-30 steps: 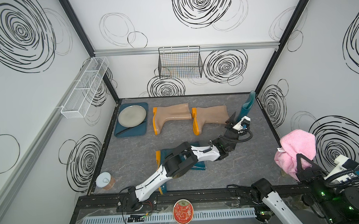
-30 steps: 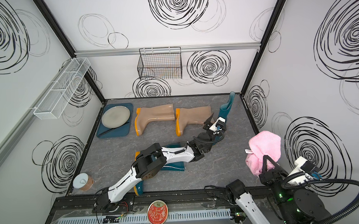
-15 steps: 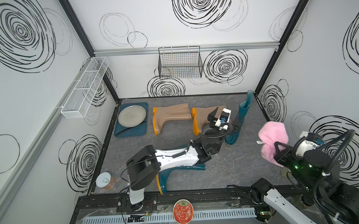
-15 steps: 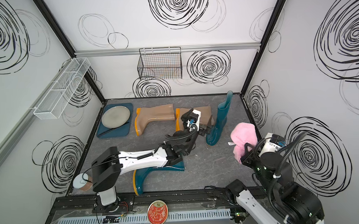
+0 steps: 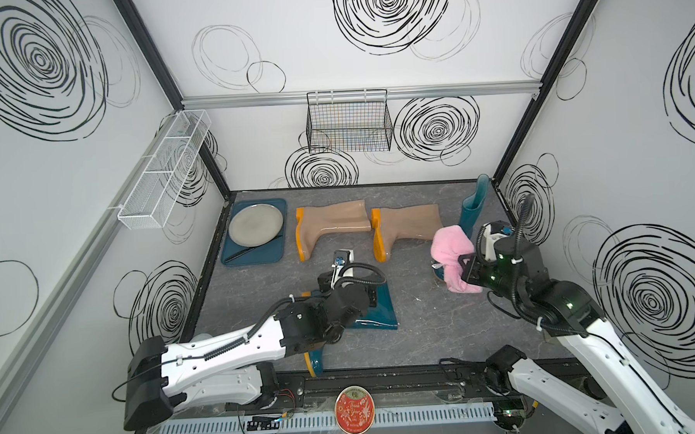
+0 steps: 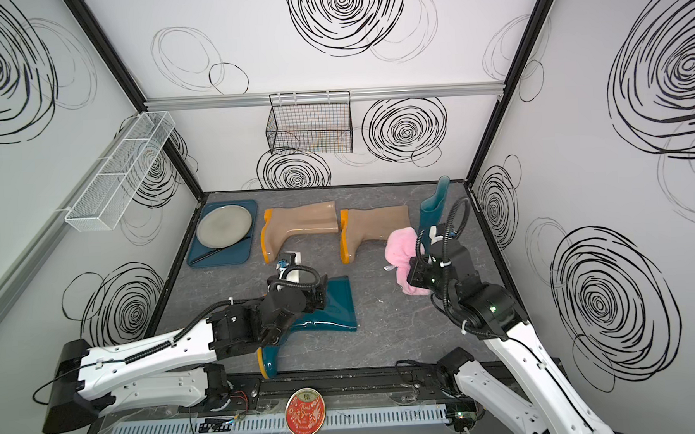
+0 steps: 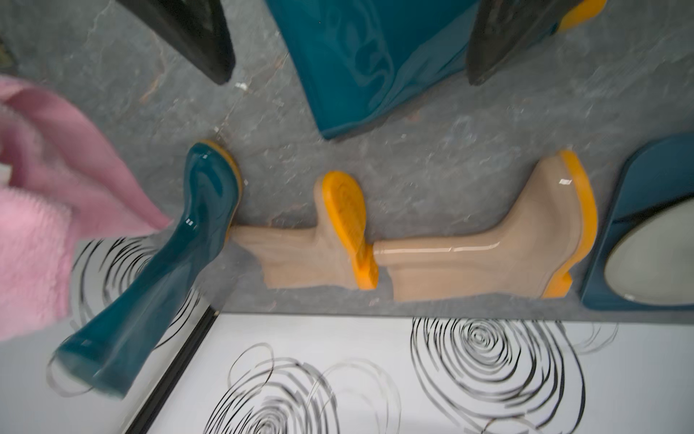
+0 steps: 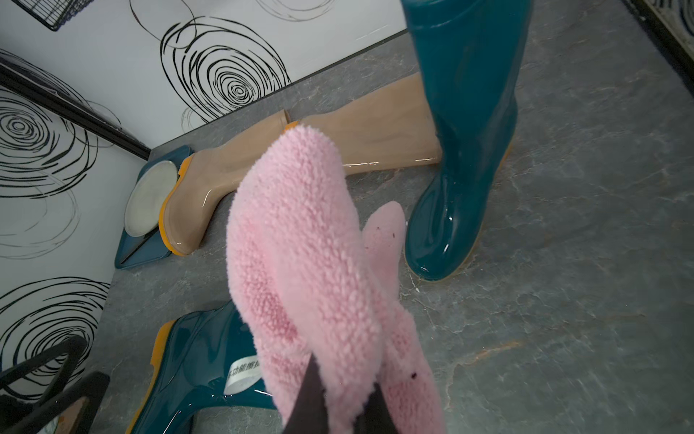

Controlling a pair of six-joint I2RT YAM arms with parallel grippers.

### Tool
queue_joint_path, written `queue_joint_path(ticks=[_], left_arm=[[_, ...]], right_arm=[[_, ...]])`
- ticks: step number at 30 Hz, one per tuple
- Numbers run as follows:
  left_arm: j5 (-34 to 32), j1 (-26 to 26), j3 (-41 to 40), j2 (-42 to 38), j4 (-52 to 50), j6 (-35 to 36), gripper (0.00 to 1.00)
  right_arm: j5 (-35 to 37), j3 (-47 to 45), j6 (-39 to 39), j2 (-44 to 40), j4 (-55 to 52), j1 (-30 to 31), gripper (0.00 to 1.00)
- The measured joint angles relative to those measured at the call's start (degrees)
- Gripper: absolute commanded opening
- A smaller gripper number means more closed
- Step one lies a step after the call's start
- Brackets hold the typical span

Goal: Wipe the rubber boots with a cloth
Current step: Move the rubber boot to the center of the board.

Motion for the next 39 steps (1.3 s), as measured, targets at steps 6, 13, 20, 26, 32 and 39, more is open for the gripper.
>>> queue_joint_path(ticks=[6, 13, 20, 26, 32, 39], left_arm=[[6.9, -0.7, -5.8, -3.5, -15.5, -14.6, 0.99], [11.9, -0.8, -8.5, -12.4, -29.0, -24.7, 0.99], [17.9, 0.2, -12.0, -20.9, -32.3, -30.5, 0.99], [22.9, 0.2, -20.2, -20.2, -29.6, -33.1, 0.93], [24.6, 0.2, -22.9, -18.7, -24.3, -33.4, 0.63], [22.8, 0.6, -17.9, -12.7, -26.8, -29.8, 0.25]], right_arm=[[-4.4, -9.8, 0.6, 4.9, 7.0, 1.7, 0.00], [-2.7, -10.7, 1.2, 7.0, 10.5, 8.1, 0.00], [-0.4, -11.1, 1.6, 7.0, 11.6, 10.8, 0.00], [0.7, -11.2, 1.6, 6.2, 11.6, 11.3, 0.00], [1.7, -11.2, 1.6, 5.2, 11.6, 11.4, 0.00], [1.7, -11.2, 1.1, 3.7, 10.9, 11.5, 0.00]])
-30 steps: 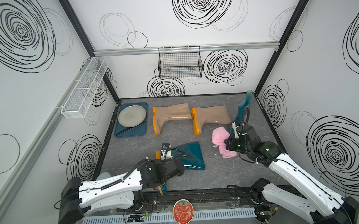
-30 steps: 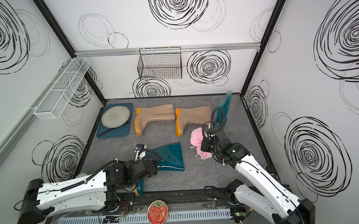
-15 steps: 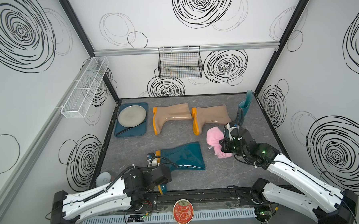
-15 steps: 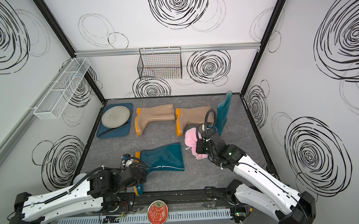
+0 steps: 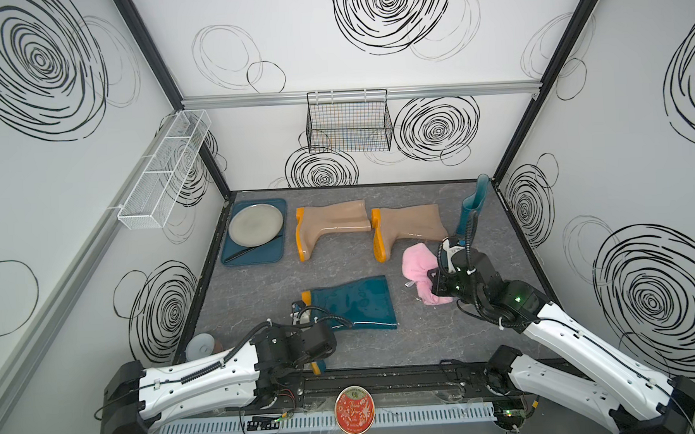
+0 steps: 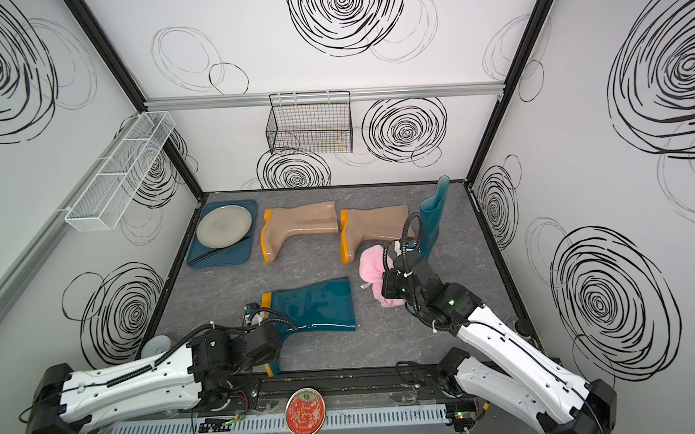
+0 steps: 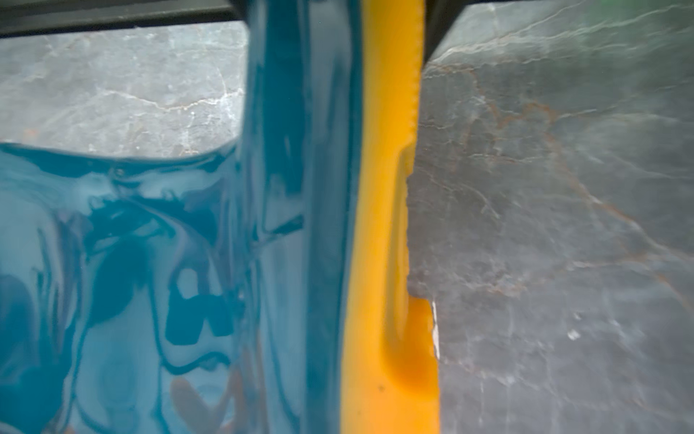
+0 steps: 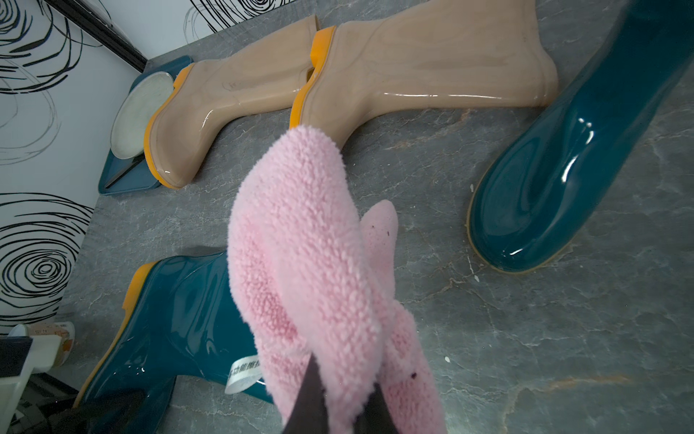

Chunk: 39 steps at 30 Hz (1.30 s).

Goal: Wipe the rubber boots with a cloth
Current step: Move the rubber boot to the center of the board, then wipe the dirt off the rubber boot.

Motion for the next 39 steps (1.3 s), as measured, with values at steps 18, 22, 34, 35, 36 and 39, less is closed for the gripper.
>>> queue_joint_path(ticks=[18, 22, 34, 35, 36, 39], left_arm=[[-6.4, -3.3, 16.0, 19.2, 6.2, 13.6, 0.00], [-6.3, -4.3, 14.5, 24.0, 12.9, 12.9, 0.04], [-6.3, -8.1, 3.2, 23.5, 28.5, 13.5, 0.08], [-6.6, -8.4, 2.9, 23.5, 29.2, 13.8, 0.05], [-6.8, -8.7, 2.7, 23.5, 29.6, 14.0, 0.03], [-7.7, -9.9, 2.1, 23.5, 30.6, 14.8, 0.00]], right_arm=[[-6.4, 4.3, 0.5, 1.4, 1.7, 9.8, 0.00], [-10.6, -0.6, 4.0, 8.0, 11.4, 13.4, 0.00], [-22.9, -4.6, 13.3, 32.4, 35.1, 6.7, 0.00], [-24.0, -3.9, 13.3, 34.3, 36.5, 5.8, 0.00], [-25.1, -3.6, 13.3, 35.3, 37.6, 5.0, 0.00], [-27.5, -3.5, 13.3, 37.4, 39.1, 0.3, 0.00]])
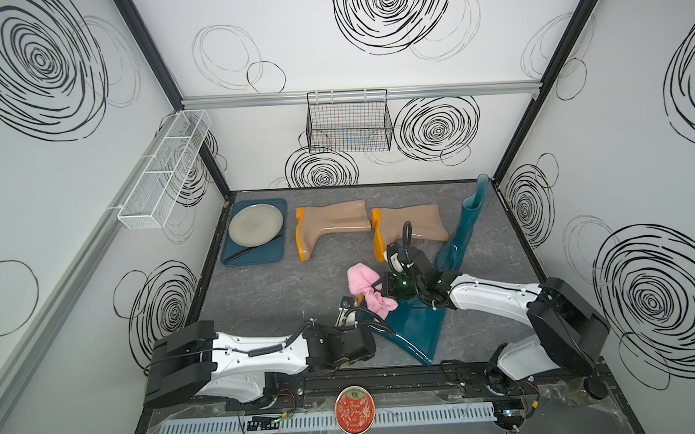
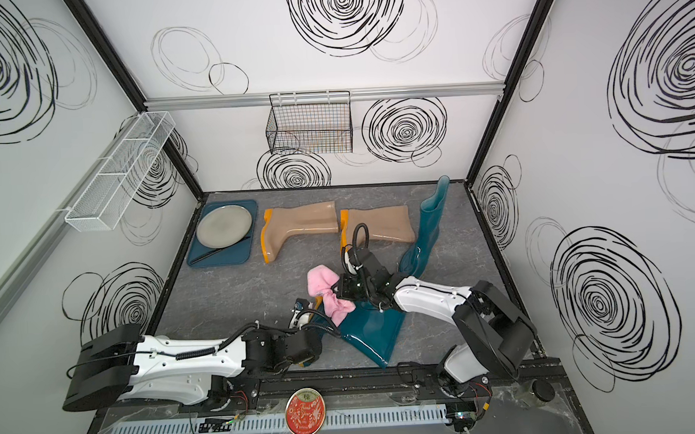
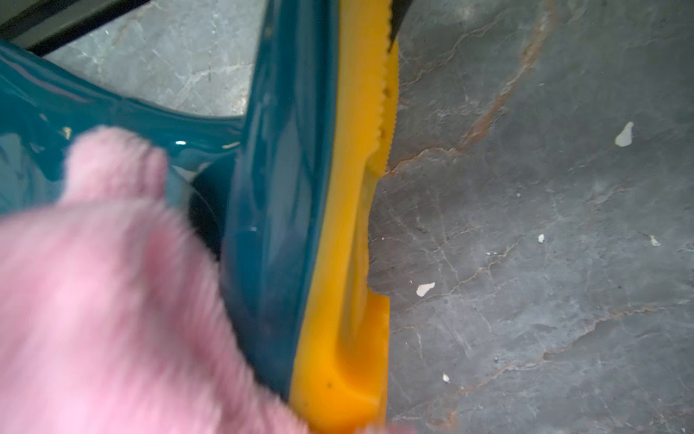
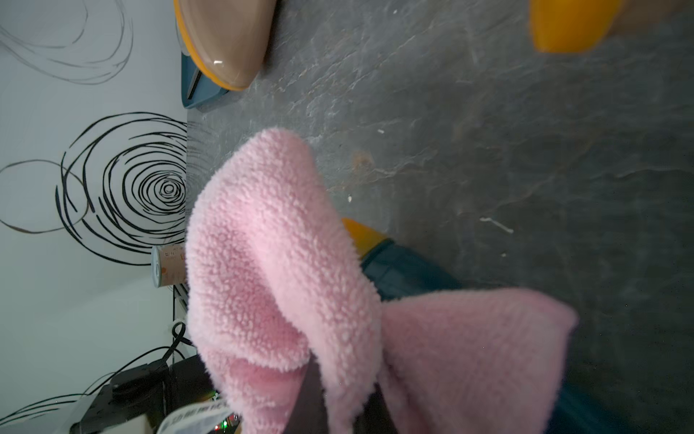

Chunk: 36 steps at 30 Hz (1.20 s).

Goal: Wipe the rubber boots with a cloth
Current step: Wipe the dirt off the rubber boot.

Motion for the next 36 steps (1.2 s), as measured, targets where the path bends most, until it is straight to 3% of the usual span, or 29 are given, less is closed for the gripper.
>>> queue_joint_path(ticks=[7, 15, 18, 24, 30, 33, 36], left_arm=[[-3.2, -3.0, -3.2, -1.5, 4.1, 0.9, 0.00], [-3.5, -3.0, -4.0, -2.0, 5.3, 0.9, 0.00], [-3.0, -2.4, -4.0, -2.0, 5.6, 0.9, 0.00], [-2.2, -1.7, -3.7, -1.8, 5.5, 1.3, 0.00], [-2.1, -1.5, -4.4, -3.1, 5.7, 1.2, 0.00], [-1.8, -0.8, -5.2, -4.5, 6.0, 1.1, 0.00], [-0.6, 0.3, -5.4, -5.2, 5.9, 1.0, 0.00]], right_arm=[[8.0, 2.9, -5.1, 0.4, -6.9, -4.9, 0.00], [8.1, 6.3, -8.7, -7.9, -8.5, 5.6, 0.00], [6.6, 4.0, -8.1, -9.7, -5.5, 6.4, 0.00], [3.5, 1.1, -8.0, -3.1, -4.4, -1.2, 0.00], [11.9, 1.7, -13.8, -5.4, -14.3, -4.5, 0.00], [15.0, 3.5, -14.5, -6.9, -18.9, -3.1, 0.00], [17.0, 5.2, -14.4, -7.6, -19.6, 3.5, 0.00]])
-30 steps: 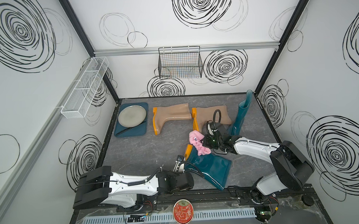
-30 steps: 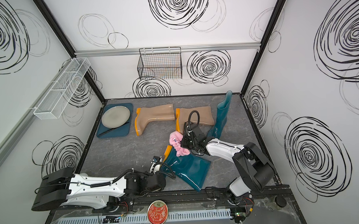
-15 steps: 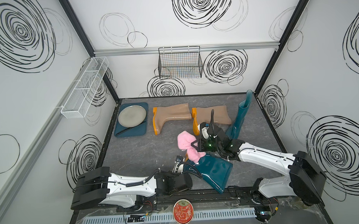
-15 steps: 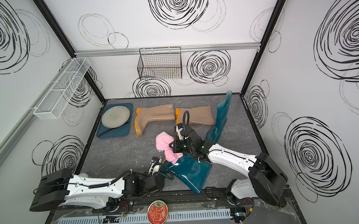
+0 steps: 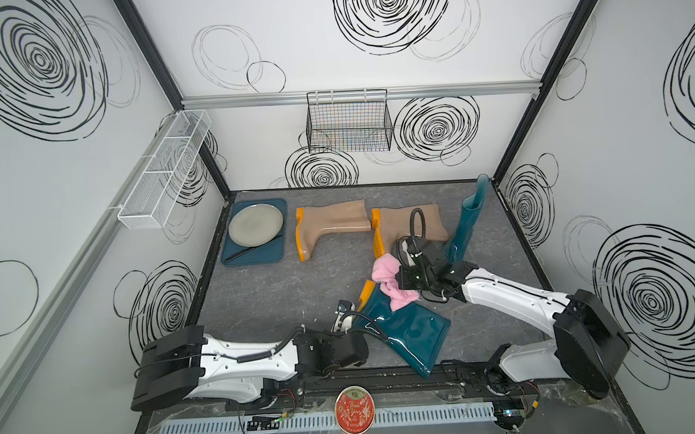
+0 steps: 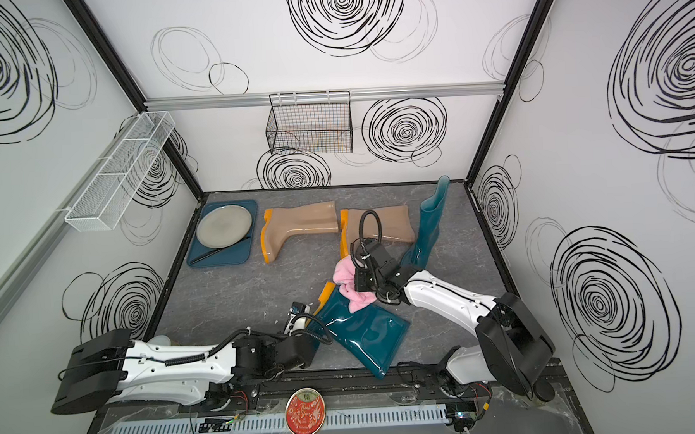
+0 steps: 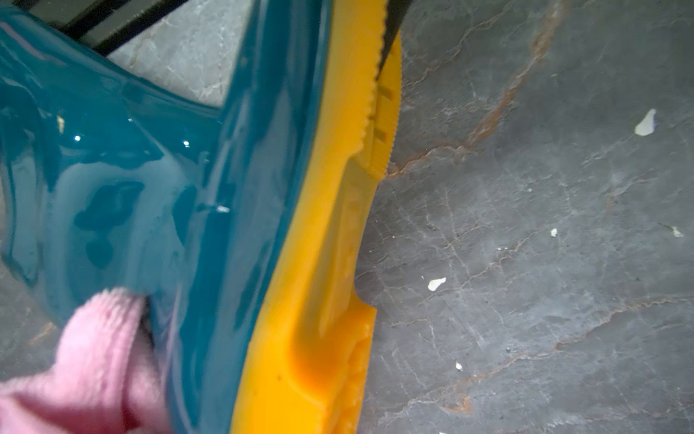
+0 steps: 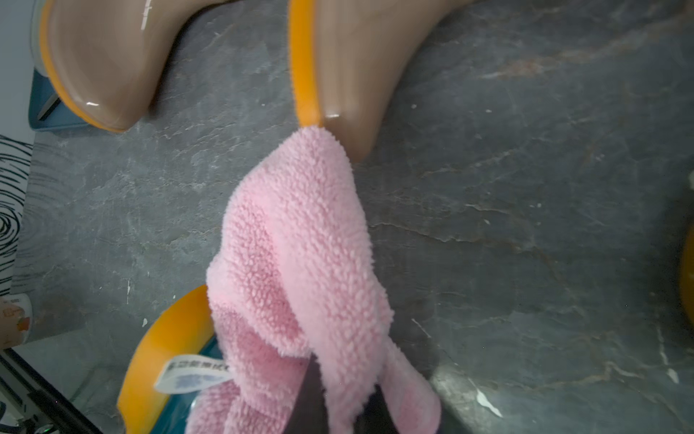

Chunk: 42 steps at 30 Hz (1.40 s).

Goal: Wipe the rubber boots with a cloth
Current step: Wipe the dirt off the rubber boot.

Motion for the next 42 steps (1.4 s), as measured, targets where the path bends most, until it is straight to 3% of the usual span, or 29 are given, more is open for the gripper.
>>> queue_joint_path(ticks=[5, 10, 15, 21, 28, 31, 35, 42], left_arm=[[1.9, 1.6, -0.1, -0.5, -0.1, -0.1, 0.00], [2.6, 2.1, -0.1, -0.6, 0.0, -0.7, 0.00], [3.4, 2.6, -0.6, -1.0, 1.0, -1.5, 0.00], [4.2, 3.3, -1.1, -1.2, 2.0, -2.4, 0.00], [6.2, 4.9, -1.6, -1.4, 2.5, -2.8, 0.00], [6.8, 5.4, -1.9, -1.8, 2.8, -2.8, 0.00], [7.1, 5.5, -2.2, -1.9, 3.4, -3.0, 0.00], [6.4, 4.9, -2.2, -1.7, 3.5, -3.6, 0.00]], right_arm=[[-3.3, 3.8, 2.1, 1.5, 3.7, 9.3, 0.00], [-4.4, 2.2, 5.7, 5.2, 6.2, 8.2, 0.00], [-2.7, -5.6, 10.4, -2.6, 6.4, 7.3, 0.00], [3.3, -15.2, 19.3, -14.7, -11.2, 8.3, 0.00], [5.6, -16.9, 28.7, -23.8, -28.8, 17.4, 0.00], [5.6, -16.7, 30.1, -21.3, -30.2, 21.0, 0.00], [4.1, -12.4, 24.5, -14.6, -24.8, 21.6, 0.00], [-1.2, 9.0, 13.0, 2.0, -11.1, 16.5, 0.00]])
